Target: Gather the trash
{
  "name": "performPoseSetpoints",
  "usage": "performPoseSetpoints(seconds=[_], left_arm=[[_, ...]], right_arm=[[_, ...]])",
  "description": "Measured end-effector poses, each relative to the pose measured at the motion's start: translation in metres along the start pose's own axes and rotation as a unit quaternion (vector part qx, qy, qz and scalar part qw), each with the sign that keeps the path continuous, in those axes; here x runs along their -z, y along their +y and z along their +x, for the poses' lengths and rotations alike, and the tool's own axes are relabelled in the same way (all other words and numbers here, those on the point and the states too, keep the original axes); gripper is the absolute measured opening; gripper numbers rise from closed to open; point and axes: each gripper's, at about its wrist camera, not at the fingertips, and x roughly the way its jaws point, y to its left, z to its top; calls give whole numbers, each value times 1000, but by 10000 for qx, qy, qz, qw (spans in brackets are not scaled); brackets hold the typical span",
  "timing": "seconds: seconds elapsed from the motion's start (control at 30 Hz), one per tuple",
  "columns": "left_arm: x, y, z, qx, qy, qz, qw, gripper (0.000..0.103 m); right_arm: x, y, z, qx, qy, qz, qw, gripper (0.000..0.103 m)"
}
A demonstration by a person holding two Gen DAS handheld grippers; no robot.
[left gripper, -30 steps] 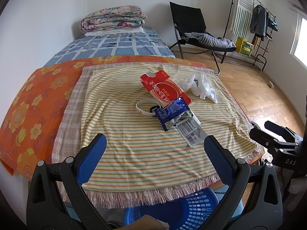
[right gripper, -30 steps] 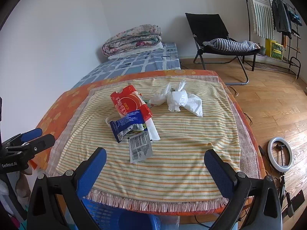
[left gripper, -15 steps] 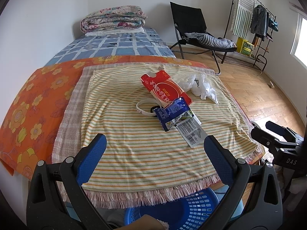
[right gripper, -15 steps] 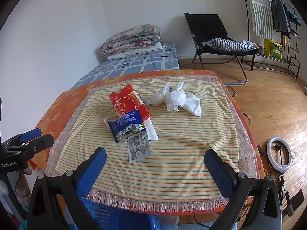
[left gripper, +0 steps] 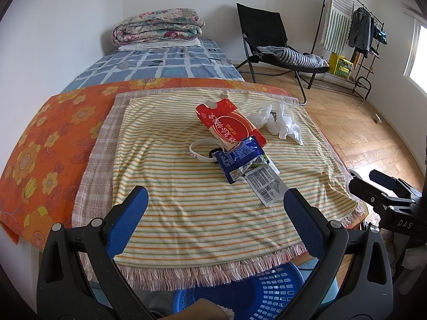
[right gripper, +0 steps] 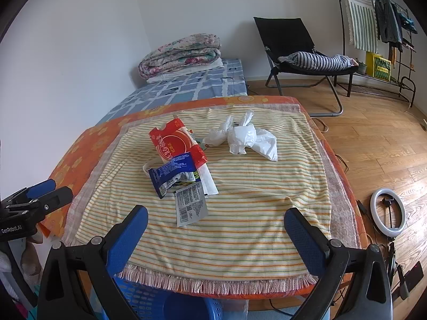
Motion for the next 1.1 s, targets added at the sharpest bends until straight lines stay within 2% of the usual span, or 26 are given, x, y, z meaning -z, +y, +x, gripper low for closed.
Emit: performPoseSetpoints(seconds=[1.1], left_arm=[[3,-2,0,1,7,8,10000,103]], right_arm=[[2,1,2,123,75,-107,9998,103]])
